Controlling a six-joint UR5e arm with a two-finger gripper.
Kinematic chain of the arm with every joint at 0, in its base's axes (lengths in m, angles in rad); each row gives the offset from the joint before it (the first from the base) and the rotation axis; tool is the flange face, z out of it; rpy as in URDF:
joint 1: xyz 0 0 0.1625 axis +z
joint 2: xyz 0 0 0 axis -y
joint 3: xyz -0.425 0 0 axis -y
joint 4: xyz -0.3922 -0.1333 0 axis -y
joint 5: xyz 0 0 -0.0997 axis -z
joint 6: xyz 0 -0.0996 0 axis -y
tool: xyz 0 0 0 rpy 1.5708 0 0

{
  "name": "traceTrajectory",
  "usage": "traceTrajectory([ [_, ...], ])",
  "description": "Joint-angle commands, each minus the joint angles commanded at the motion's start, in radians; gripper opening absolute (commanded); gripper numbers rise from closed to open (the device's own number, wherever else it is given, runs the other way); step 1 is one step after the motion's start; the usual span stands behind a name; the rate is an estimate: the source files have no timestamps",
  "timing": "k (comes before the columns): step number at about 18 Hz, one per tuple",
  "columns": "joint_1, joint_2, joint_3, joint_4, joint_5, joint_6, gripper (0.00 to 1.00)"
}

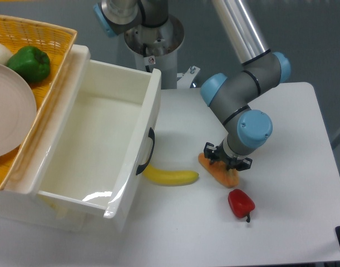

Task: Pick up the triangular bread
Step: 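Lift the gripped bread slice up off the table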

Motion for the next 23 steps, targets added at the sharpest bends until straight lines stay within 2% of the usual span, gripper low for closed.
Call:
traceTrajectory([
  [4, 0.000, 0.005, 0.002, -0.002, -0.002, 0.006, 0.00],
  [10, -0.003, 0.021, 0.069, -0.012, -0.008, 0.015, 0.00],
  [14, 0.005, 0.054, 0.107, -0.064, -0.084, 0.018, 0.00],
  [18, 0.005, 0.080, 0.107, -0.071, -0.084, 0.139, 0.00],
  [23, -0.002, 0.135, 0.127, -0.150, -0.094, 0.184, 0.00],
])
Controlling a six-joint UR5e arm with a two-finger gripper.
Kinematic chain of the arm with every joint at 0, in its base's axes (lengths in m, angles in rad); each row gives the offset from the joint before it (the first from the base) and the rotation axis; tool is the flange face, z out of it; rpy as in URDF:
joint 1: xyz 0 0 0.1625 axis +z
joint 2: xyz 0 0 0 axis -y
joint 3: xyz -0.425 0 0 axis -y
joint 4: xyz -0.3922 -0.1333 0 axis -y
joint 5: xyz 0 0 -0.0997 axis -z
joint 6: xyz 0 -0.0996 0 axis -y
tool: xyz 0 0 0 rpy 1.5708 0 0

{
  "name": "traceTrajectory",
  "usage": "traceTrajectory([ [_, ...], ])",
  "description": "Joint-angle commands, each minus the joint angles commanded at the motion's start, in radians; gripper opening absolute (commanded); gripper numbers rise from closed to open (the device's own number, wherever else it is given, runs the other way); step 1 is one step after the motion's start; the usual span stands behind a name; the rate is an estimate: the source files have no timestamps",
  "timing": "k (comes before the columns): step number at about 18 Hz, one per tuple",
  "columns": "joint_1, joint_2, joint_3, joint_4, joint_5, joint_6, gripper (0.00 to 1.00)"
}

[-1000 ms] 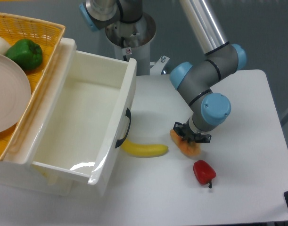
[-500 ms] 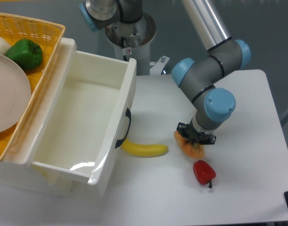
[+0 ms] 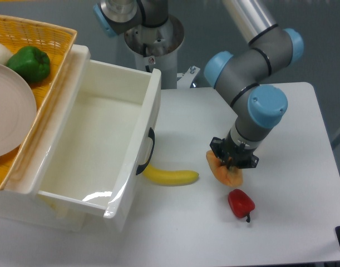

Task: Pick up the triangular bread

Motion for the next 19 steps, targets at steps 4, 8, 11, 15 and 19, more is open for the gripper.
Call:
traceTrajectory([
  [4, -0.003, 0.032, -0.005, -0.038, 0.003, 0.156, 0.00],
  [8, -0.040, 0.072, -0.008, -0.060, 0.005, 0.170, 0.00],
  [11, -0.057, 0.075, -0.009, -0.062, 0.008, 0.174, 0.00],
  [15, -0.074, 0.074, -0.015, -0.063, 0.038, 0.174, 0.00],
  [19, -0.074, 0.075, -0.024, -0.063, 0.038, 0.174, 0.00],
])
